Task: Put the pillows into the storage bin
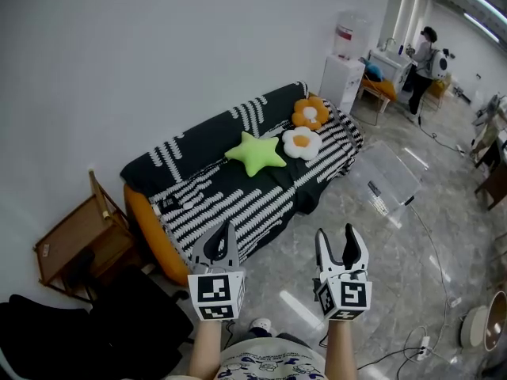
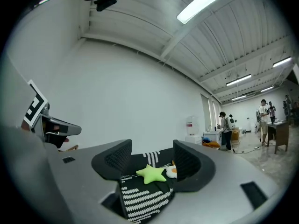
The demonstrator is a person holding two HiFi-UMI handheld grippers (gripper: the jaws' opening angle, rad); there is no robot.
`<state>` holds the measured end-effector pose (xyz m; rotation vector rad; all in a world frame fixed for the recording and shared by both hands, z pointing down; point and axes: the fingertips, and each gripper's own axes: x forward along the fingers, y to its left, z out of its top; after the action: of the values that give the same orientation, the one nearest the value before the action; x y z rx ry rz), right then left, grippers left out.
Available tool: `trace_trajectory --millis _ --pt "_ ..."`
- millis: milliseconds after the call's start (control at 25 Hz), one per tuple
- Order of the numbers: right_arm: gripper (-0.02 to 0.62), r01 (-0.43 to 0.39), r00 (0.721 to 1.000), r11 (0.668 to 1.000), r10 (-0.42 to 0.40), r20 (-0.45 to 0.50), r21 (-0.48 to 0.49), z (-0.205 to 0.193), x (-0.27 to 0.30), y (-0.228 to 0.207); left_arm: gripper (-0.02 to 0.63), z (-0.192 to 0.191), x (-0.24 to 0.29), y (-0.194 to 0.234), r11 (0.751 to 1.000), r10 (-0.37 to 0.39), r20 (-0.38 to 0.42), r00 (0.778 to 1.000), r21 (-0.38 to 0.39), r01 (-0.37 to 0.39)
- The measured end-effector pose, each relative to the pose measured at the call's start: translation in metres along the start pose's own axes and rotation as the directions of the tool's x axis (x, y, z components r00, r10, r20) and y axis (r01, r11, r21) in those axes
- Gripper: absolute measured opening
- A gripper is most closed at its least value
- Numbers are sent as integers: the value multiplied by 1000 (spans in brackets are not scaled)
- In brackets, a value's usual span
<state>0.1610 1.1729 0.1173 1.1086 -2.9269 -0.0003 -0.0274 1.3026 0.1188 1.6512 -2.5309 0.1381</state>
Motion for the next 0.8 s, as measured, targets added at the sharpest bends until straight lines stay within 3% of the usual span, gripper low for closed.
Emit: trace_trajectory --millis 200,480,800 --pt "319 -12 1000 1000 12 -19 0 -9 23 3 14 -4 22 13 1000 4 -11 1000 -3 -4" --pt "331 -13 998 1000 13 -55 13 -25 69 -17 13 -14 69 22 1000 17 -45 999 -10 -17" --pt "331 -46 996 999 45 -83 -2 -43 181 -75 14 -15 184 21 997 69 -62 996 -22 -71"
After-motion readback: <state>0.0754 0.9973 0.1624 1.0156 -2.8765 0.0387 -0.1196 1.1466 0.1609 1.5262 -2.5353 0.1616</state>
